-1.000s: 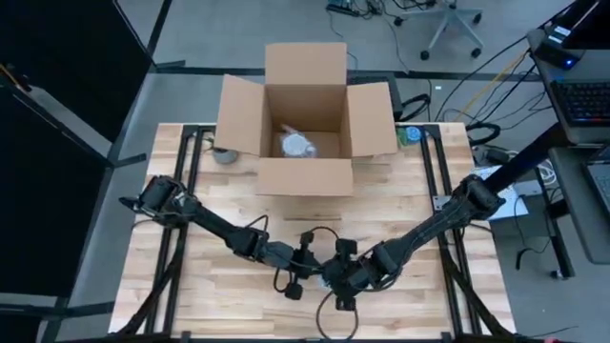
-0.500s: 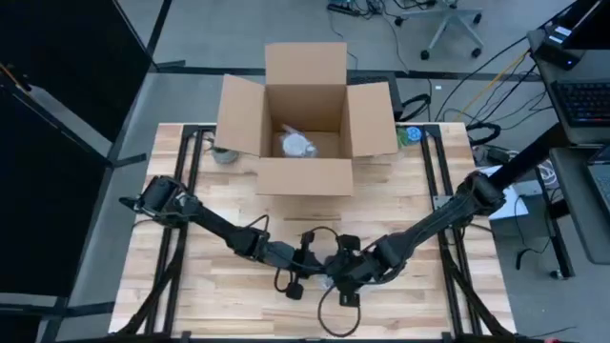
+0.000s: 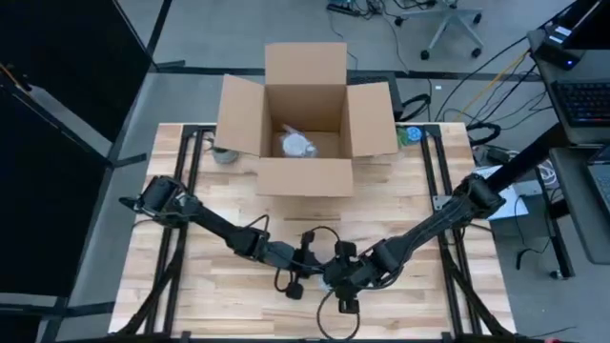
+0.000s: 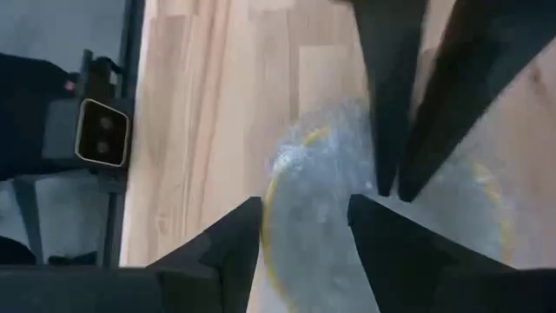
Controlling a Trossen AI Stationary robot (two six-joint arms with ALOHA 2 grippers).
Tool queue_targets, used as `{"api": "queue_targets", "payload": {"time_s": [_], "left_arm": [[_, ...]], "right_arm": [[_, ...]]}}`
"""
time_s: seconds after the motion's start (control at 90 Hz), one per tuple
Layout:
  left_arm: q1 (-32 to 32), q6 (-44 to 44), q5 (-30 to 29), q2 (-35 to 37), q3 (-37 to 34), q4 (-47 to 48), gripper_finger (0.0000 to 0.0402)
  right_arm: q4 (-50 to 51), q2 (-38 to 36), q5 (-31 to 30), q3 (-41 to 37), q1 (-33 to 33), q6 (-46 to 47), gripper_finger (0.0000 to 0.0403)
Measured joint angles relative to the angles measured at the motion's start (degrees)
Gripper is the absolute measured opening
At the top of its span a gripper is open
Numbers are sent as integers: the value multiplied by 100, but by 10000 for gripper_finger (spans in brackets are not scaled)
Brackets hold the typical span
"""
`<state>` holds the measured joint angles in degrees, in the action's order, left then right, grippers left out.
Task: Wrap mug
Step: Wrap the orange mug with bubble wrap
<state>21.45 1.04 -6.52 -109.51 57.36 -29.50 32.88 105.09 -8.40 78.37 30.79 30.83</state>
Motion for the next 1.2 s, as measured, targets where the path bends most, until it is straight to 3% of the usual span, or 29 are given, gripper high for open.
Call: {"api": "queue_targets", "payload": {"time_s": [0.656, 1.2], "left_arm": [[-2, 2, 0, 0, 4, -15, 11], [-2, 0, 0, 2, 0, 0, 11]], "right_arm": [[-151, 588, 191, 24, -2, -47, 167], [889, -1257, 244, -11, 58, 368, 167]]}}
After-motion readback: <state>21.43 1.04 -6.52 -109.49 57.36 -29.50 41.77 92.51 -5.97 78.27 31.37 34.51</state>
